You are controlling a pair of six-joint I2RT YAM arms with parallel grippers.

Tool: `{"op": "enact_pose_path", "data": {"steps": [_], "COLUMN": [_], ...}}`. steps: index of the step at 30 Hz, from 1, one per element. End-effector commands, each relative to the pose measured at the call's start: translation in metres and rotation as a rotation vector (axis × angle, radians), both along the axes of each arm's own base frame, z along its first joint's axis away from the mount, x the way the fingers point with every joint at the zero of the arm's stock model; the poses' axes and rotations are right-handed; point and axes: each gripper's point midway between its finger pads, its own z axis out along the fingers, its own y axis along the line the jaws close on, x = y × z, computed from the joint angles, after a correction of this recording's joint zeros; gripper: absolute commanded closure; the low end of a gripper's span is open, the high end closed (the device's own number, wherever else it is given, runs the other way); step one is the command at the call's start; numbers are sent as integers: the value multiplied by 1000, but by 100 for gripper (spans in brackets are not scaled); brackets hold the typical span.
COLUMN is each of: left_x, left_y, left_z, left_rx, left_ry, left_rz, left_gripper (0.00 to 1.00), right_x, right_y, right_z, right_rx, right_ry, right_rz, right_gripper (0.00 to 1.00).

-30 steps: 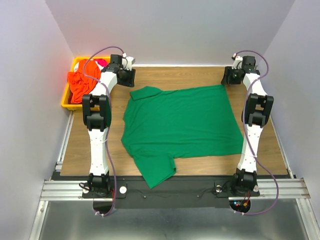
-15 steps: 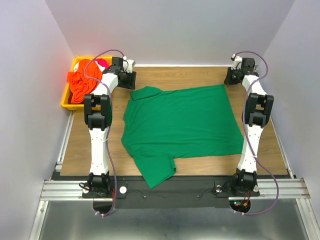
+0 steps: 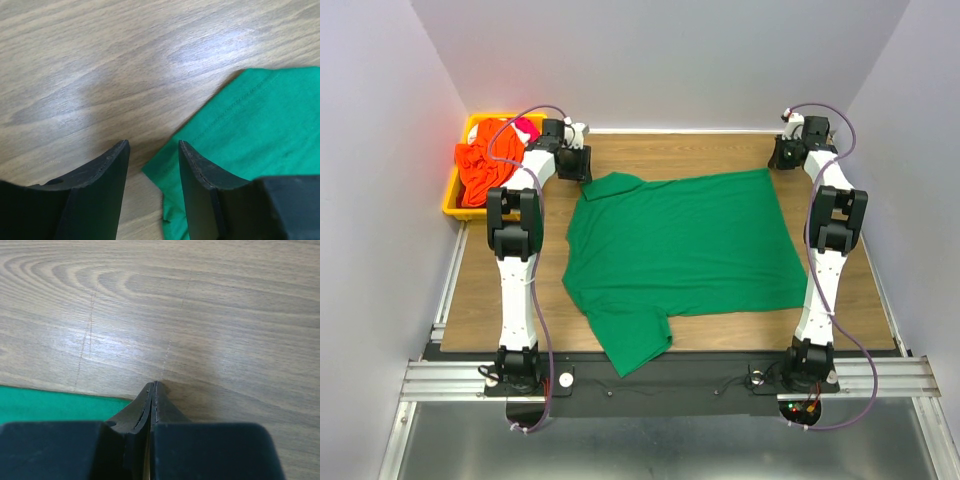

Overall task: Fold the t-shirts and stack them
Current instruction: Flatten the tshirt out

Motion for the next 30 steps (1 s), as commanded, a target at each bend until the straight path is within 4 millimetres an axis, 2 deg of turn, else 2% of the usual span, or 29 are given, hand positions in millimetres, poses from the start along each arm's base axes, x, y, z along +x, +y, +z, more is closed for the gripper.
{"op": "enact_pose_path", "data": {"steps": [1, 4, 9, 16, 20, 23, 26, 27, 30], "left_x": [-14, -15, -22, -31, -28, -24, -20, -19, -18], "left_y": [-8, -4, 6, 8, 5, 5, 5, 5, 5], "left_z": [17, 17, 16, 13, 13, 12, 16, 17, 15], "left_rx": [-40, -25, 11, 12, -4, -5, -3, -4, -4], "left_ry": [28, 37, 56, 83, 79, 72, 57, 52, 56], "left_rz": [9, 33, 81, 102, 105, 109, 112, 112, 110], "left_gripper": [48, 51, 51, 52, 60, 72, 80, 82, 86], "right_x": [-15, -14, -15, -14, -14, -13, -9, -7, -4], "right_y": [27, 26, 27, 26, 27, 27, 25, 25, 21], "right_z": [-1, 3, 7, 8, 11, 16, 27, 31, 37], "right_rx": [51, 53, 48, 50, 50, 51, 48, 55, 66], "right_ry": [58, 52, 46, 42, 37, 28, 7, 3, -2], "right_rz": [55, 52, 56, 59, 60, 57, 49, 33, 0], "right_gripper": [99, 99, 99, 99, 99, 99, 100, 95, 70]}}
